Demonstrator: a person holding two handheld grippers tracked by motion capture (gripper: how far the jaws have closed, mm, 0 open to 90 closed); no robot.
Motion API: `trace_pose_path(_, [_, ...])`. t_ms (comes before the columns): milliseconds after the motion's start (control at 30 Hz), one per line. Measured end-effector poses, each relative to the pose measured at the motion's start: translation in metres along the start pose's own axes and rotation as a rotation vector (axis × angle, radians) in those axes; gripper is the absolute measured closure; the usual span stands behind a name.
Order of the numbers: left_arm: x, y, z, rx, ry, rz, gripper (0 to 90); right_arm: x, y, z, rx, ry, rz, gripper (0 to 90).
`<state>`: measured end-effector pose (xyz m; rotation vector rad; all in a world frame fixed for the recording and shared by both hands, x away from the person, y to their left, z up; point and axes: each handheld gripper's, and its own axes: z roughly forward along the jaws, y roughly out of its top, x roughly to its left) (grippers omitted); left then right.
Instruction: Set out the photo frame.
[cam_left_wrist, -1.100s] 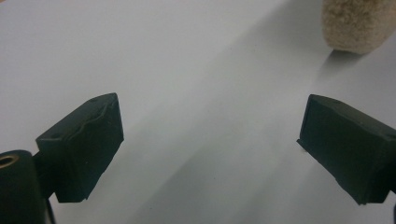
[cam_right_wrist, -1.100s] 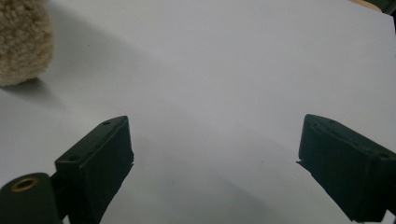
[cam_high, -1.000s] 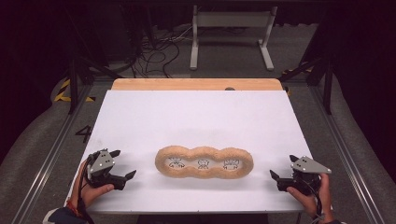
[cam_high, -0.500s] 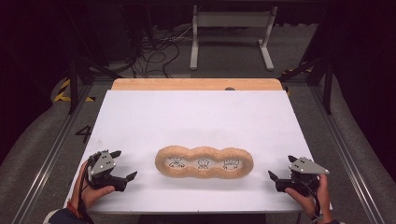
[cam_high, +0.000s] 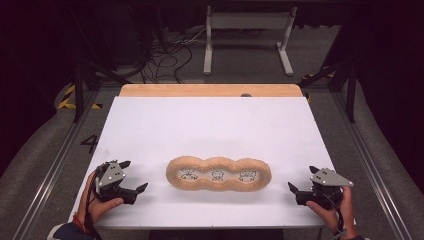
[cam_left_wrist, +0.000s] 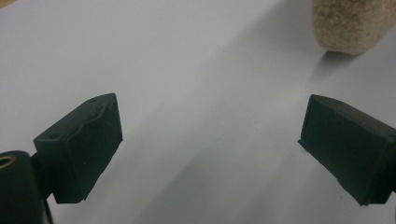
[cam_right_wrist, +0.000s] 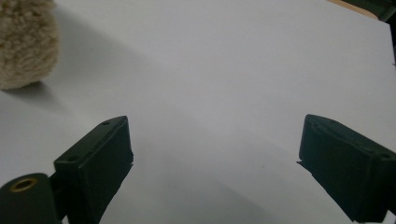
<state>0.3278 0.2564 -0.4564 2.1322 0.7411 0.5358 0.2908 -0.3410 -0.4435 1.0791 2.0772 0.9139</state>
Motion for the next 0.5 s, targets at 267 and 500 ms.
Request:
trace_pose_path(267, [0.000, 0.003, 0.002, -0.009, -0.007, -0.018, 6.0, -0.009, -0.002, -0.003, -0.004, -0.047, 0.042, 9.6])
trace_pose_path(500, [0.002, 0.002, 0.001, -0.022, -0.019, -0.023, 6.0, -0.017, -0.003, -0.011, -0.016, -0.068, 0.080, 9.5])
